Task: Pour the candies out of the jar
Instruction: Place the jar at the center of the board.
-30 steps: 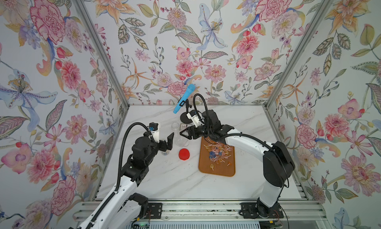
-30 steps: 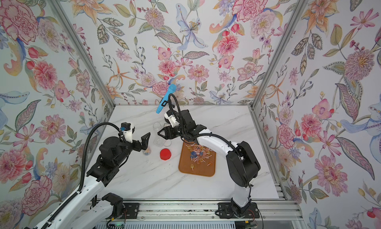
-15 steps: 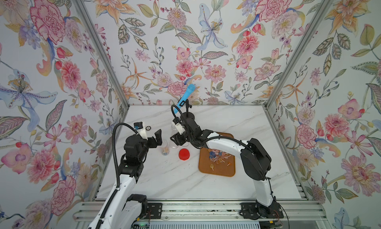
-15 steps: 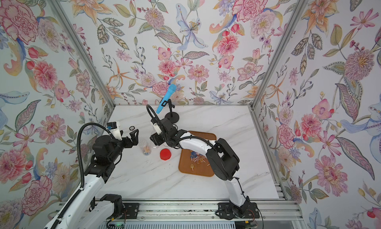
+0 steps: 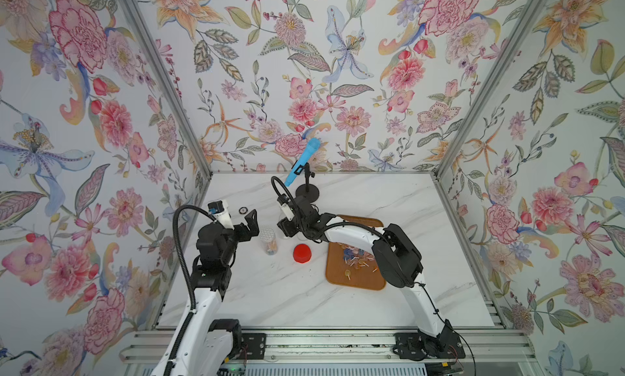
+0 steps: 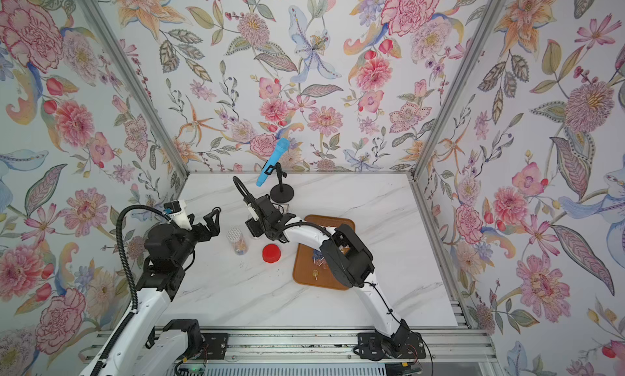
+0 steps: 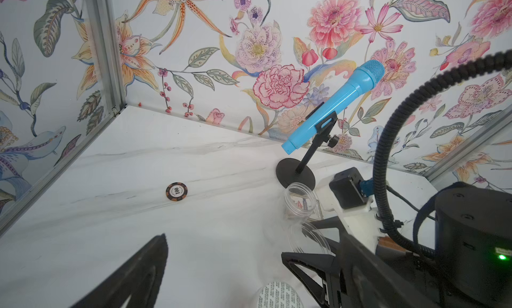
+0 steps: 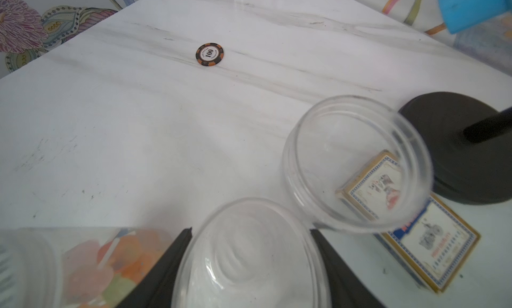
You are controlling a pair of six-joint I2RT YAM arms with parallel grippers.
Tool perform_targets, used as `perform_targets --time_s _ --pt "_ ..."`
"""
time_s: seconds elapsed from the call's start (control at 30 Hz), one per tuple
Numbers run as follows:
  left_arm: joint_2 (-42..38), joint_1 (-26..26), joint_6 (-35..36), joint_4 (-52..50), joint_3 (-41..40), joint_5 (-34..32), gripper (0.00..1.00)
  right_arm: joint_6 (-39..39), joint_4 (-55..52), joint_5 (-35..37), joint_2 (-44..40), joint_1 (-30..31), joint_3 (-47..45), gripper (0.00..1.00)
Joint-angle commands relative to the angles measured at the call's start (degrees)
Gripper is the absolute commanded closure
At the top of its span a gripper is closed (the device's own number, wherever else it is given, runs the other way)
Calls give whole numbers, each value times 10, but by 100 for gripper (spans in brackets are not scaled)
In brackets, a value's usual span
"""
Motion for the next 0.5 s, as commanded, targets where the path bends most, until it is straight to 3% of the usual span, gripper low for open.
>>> perform_targets --time_s 0.0,0.13,0.47 --pt "-9 10 -14 18 -12 15 1 -13 -10 18 12 6 25 31" --pt "-16 18 -18 26 -18 10 1 -8 -17 10 3 7 26 18" --pt "-17 63 -54 55 -42 5 1 22 -60 2 -93 15 -4 10"
